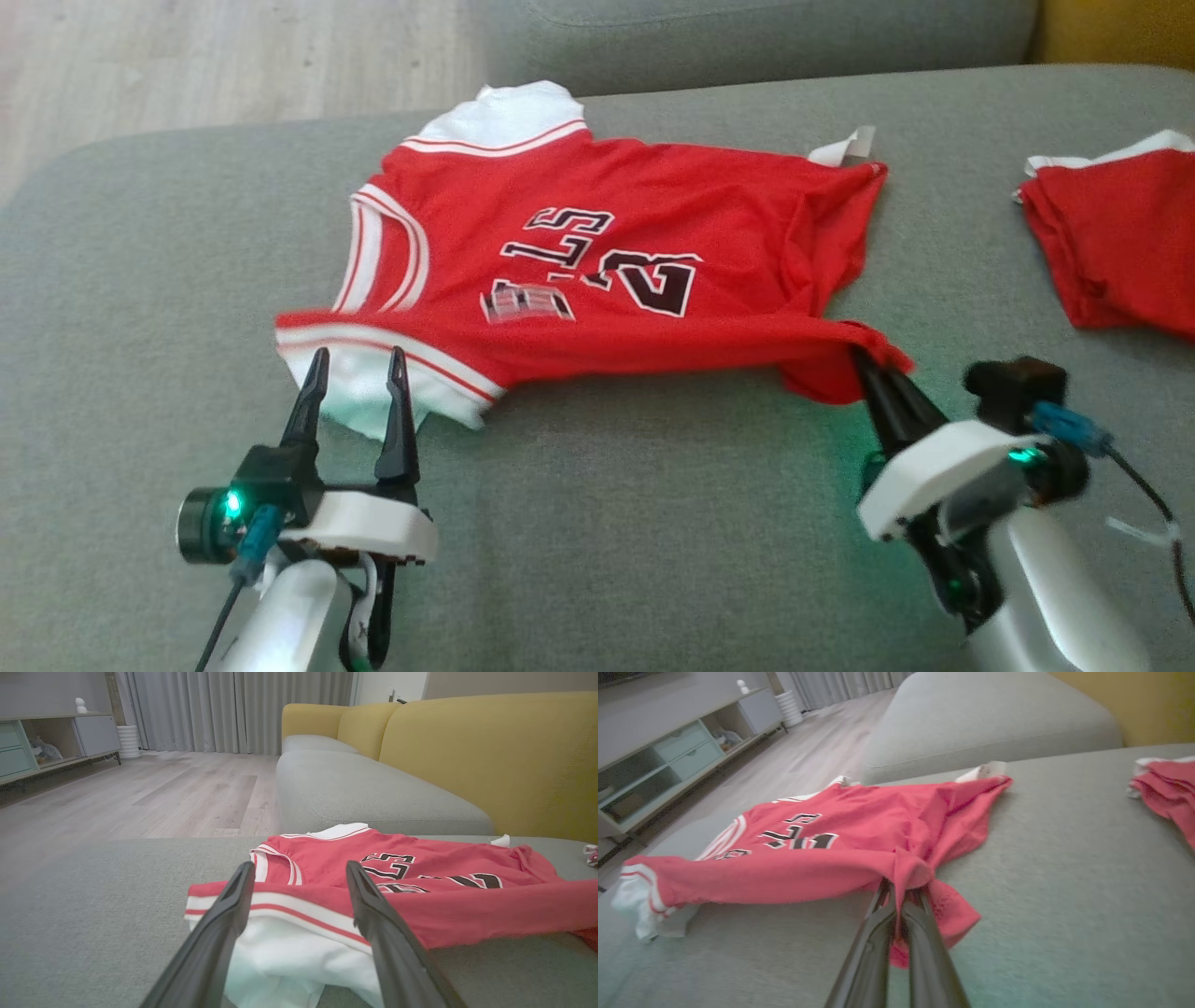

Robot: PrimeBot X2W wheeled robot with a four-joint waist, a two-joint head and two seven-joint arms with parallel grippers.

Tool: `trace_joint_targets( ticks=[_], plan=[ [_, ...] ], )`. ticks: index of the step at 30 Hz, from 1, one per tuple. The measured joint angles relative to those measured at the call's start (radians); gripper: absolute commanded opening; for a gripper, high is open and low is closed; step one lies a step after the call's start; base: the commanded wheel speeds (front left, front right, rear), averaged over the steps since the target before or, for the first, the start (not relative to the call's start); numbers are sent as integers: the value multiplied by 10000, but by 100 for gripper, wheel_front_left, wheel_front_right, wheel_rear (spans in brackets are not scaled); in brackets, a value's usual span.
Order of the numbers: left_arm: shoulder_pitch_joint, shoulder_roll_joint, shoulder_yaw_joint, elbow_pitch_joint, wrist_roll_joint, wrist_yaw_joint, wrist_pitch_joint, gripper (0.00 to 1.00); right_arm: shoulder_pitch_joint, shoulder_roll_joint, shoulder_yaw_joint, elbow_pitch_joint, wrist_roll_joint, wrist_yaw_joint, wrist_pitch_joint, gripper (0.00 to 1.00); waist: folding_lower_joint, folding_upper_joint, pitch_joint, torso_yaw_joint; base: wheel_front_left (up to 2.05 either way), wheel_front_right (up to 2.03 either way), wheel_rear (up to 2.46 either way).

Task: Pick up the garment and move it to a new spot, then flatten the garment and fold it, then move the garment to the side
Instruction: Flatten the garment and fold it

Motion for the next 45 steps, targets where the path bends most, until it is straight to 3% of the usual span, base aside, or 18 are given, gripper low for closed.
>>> trace_joint_targets(
  ticks=[4, 6, 13, 19, 28, 36, 45],
  plan=[
    [-15, -19, 13, 29, 2, -42, 0, 100, 133, 209, -1001, 633, -414, 0, -13, 0, 0, 0, 138, -198, 0, 0, 0],
    [-36, -36, 15, 86, 10, -71, 0, 100, 128, 255, -1310, 901, -679, 0, -134, 100, 0, 0, 193, -298, 0, 0, 0],
    [-176, -98, 35, 230, 90, -155, 0, 100, 35, 522, -2477, 1335, -1459, 0, -880, 100, 0, 0, 267, -551, 0, 0, 0],
    [-228, -134, 65, 257, 92, -184, 0, 100, -290, 575, -3321, 782, -2708, 0, -2420, 100, -1, 0, 264, -583, 0, 0, 0],
    [-231, -176, 86, 627, 105, -251, 25, 100, -233, 665, -2282, 142, -2104, 0, -3103, 100, 0, 0, 407, -351, 0, 0, 0],
    [-202, 86, 82, 1661, 337, 295, 1300, 100, -34, 665, -1904, 385, -1914, 0, -3204, 100, 0, 0, 459, -288, 0, 0, 0],
    [-585, 604, 77, 2255, 337, 213, 2305, 100, -71, 665, -1638, 662, -1778, 0, -3275, 100, 0, 0, 618, -435, 0, 0, 0]
  ],
)
